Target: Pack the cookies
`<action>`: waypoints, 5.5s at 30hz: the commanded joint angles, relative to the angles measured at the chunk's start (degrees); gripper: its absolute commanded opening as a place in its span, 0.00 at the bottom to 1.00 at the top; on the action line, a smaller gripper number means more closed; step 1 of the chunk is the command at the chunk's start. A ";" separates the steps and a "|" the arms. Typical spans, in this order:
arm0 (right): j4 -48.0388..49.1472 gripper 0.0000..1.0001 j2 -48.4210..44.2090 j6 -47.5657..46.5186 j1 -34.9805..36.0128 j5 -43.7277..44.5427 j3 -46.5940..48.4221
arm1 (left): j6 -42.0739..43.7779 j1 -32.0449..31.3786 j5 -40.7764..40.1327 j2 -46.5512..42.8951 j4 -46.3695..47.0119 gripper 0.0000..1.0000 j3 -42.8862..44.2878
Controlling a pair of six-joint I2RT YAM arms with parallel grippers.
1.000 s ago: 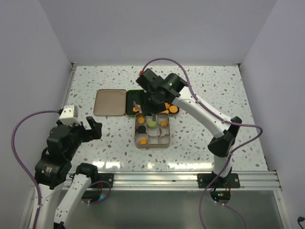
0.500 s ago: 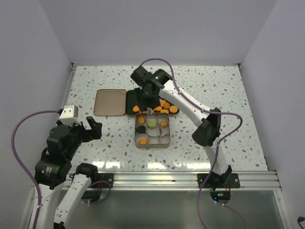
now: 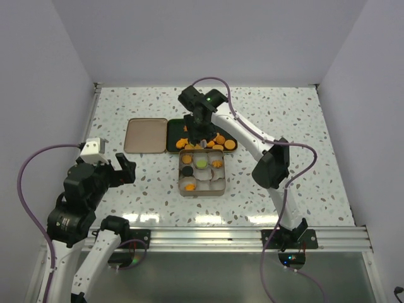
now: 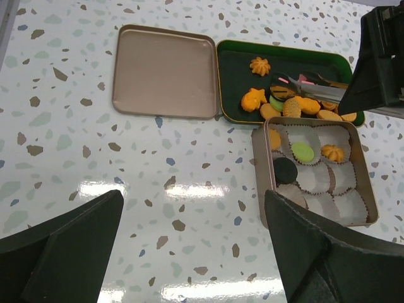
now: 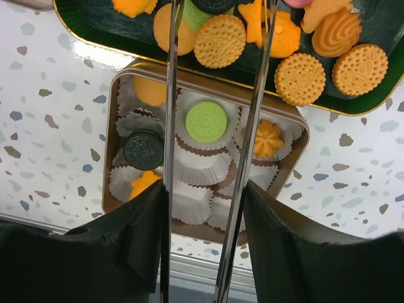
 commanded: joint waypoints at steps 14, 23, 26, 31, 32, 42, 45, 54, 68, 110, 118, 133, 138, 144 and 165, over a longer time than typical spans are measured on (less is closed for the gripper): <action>1.32 0.36 1.56 -1.56 -0.74 -1.75 1.52 | 1.22 -0.41 0.44 1.48 2.62 1.00 0.02; -1.67 0.34 -4.58 -1.03 -1.00 -0.61 6.63 | 1.22 -0.41 0.35 1.56 2.53 1.00 0.02; -0.10 0.34 -11.15 0.37 -1.09 -1.04 0.76 | 1.22 -0.41 0.44 1.56 2.53 0.99 0.02; 3.42 0.33 -23.20 2.57 -1.00 -2.01 -15.56 | 1.23 -0.41 0.61 1.48 2.53 1.00 0.02; 4.47 0.33 -25.14 3.36 -1.00 -2.19 -17.78 | 1.22 -0.41 0.61 1.56 2.62 0.99 0.02; 7.65 0.32 -41.67 9.07 6.55 -5.62 -38.54 | 1.40 -0.41 0.61 1.04 2.62 1.00 0.02; 8.78 0.31 -43.69 11.27 8.75 -6.49 -44.59 | 1.22 -0.41 0.35 0.78 2.53 0.99 0.11; 10.99 0.31 -42.21 12.07 9.19 -7.73 -47.17 | 1.05 -0.41 0.09 -0.19 2.45 0.99 0.11; 10.46 0.31 -35.88 10.05 9.28 -7.72 -44.79 | 0.78 -0.41 -0.62 -1.34 2.18 0.99 0.28; 5.18 0.32 -26.47 7.23 8.14 -0.43 -33.01 | 1.05 -0.41 0.09 -1.34 2.45 0.99 0.02; 3.60 0.32 -30.08 7.85 8.14 1.06 -30.82 | 1.14 -0.32 0.26 -1.51 2.53 1.00 0.11; 4.39 0.32 -34.91 9.08 8.84 -2.71 -33.97 | 1.14 -0.41 0.26 -1.95 2.53 1.00 0.02; 5.97 0.32 -35.53 9.87 9.89 -4.12 -37.22 | 1.22 -0.41 0.35 -1.78 2.53 0.99 0.02; 7.12 0.33 -35.62 10.22 10.07 -4.39 -39.43 | 1.14 -0.41 0.35 -1.86 2.53 0.99 0.02; 6.06 0.53 -30.96 8.38 10.07 -1.49 -35.57 | 1.14 -0.41 0.26 -1.86 2.53 0.99 0.02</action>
